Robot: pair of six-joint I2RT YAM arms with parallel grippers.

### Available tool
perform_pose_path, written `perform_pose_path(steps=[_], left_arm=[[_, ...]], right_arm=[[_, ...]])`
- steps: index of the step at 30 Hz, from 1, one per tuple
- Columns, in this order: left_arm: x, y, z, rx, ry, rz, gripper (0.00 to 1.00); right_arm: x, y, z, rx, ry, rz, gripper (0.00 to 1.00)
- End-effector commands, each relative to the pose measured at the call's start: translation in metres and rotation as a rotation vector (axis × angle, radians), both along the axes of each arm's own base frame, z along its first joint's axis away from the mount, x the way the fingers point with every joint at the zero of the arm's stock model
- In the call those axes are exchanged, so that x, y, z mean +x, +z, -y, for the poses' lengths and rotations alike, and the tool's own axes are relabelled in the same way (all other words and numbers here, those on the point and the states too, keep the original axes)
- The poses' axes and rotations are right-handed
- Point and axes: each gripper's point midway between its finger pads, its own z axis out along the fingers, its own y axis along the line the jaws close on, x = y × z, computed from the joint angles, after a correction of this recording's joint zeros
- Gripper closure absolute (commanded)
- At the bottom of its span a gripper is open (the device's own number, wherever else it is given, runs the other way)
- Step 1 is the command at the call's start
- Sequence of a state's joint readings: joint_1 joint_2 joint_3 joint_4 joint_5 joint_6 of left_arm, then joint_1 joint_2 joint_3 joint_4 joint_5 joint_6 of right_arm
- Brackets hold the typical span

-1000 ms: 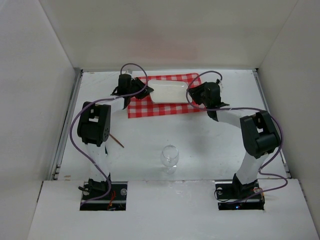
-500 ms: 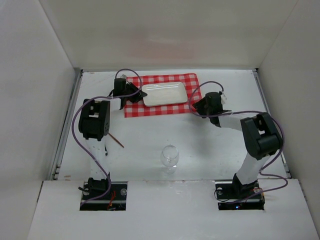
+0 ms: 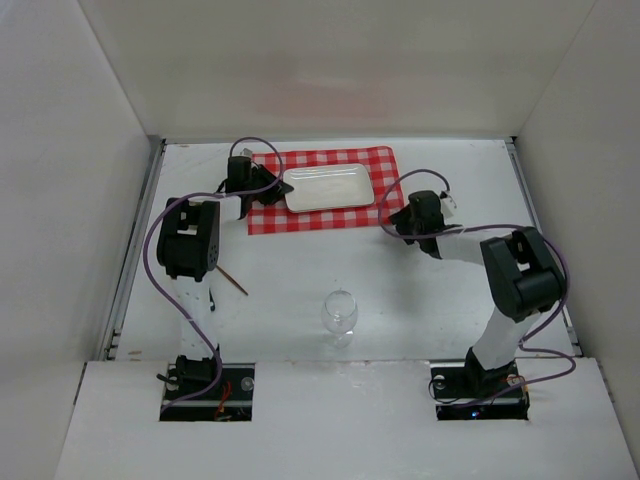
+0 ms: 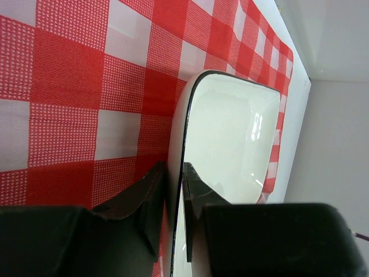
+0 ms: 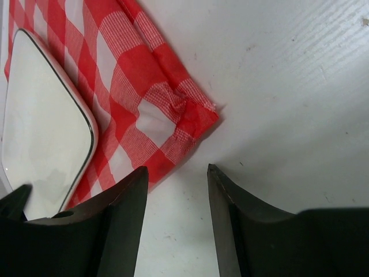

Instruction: Set the dinner table for one person

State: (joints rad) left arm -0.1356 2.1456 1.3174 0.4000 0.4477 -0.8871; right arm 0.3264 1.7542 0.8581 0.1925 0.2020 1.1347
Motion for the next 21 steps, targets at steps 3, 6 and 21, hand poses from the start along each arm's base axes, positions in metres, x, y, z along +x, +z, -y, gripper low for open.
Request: perform_pose_path(steps=[3,6,21], left_arm=[[0.027,0.051,0.003,-0.034,-0.006,0.175,1.0],[0.028,0.048,-0.002,-0.035,-0.002,0.17,1.0],[0.05,0.056,-0.033,-0.014,0.05,0.196,1.0]], right_arm=[[0.024,-0.002,-0.01,0.057,-0.029,0.011,0.65],[0.026,-0.01,-0.008,0.082,-0.055,0.002,0.81],[0.014,-0.007,0.015,0.103,-0.092,0.028,1.0]])
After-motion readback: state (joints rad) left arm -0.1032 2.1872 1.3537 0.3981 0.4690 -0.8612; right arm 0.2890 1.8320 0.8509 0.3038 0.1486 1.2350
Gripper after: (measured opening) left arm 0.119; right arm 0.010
